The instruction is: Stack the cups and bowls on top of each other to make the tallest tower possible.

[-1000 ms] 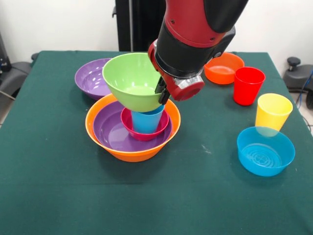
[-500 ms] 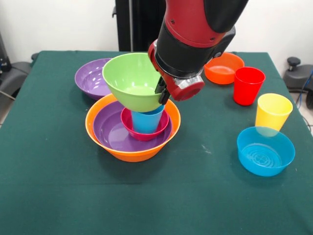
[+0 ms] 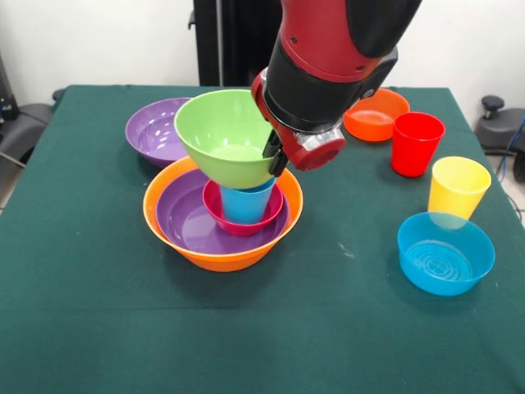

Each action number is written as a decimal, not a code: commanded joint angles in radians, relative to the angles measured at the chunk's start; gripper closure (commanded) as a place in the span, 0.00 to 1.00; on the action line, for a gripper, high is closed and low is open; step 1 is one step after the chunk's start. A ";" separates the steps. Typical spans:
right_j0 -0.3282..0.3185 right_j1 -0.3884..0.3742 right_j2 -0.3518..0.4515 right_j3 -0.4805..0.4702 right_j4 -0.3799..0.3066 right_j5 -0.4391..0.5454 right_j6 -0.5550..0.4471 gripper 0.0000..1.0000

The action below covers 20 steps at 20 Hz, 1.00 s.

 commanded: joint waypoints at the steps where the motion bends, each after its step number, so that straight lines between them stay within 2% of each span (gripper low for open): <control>1: 0.031 0.030 0.133 0.031 -0.013 -0.016 0.044 1.00; 20: 0.037 0.039 0.107 0.024 -0.028 -0.010 0.050 1.00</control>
